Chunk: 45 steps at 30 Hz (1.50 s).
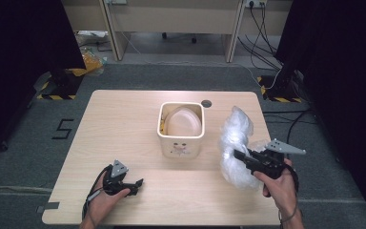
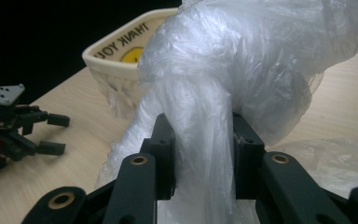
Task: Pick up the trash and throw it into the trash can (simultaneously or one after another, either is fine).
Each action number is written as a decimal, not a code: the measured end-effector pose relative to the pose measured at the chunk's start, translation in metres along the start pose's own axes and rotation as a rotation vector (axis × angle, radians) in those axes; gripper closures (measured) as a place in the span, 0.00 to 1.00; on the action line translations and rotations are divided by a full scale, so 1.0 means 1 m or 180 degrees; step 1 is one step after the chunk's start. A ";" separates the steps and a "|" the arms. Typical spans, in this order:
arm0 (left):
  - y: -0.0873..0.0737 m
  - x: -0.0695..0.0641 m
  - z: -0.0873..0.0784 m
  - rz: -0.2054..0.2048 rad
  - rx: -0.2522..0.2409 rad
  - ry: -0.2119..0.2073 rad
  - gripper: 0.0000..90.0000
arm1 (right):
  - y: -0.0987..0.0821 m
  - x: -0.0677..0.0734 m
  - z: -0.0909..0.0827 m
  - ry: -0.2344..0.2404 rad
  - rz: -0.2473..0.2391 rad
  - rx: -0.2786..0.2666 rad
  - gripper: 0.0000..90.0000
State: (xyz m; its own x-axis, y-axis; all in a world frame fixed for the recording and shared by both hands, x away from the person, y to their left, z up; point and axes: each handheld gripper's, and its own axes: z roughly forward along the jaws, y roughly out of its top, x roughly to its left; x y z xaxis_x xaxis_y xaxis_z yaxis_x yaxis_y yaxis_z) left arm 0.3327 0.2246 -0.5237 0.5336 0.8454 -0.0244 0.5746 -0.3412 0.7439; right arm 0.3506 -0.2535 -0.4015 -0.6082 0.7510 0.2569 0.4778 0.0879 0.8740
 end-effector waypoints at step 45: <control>0.000 0.000 -0.001 -0.0005 0.0024 -0.0018 0.15 | 0.141 0.036 0.201 0.0600 -0.0612 0.1110 0.75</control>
State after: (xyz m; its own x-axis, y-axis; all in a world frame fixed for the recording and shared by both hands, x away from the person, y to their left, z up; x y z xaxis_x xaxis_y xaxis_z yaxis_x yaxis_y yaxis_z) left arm 0.3325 0.2251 -0.5231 0.5362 0.8436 -0.0292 0.5800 -0.3430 0.7389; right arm 0.5234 -0.0824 -0.3523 -0.7966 0.5697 0.2021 0.5103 0.4544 0.7302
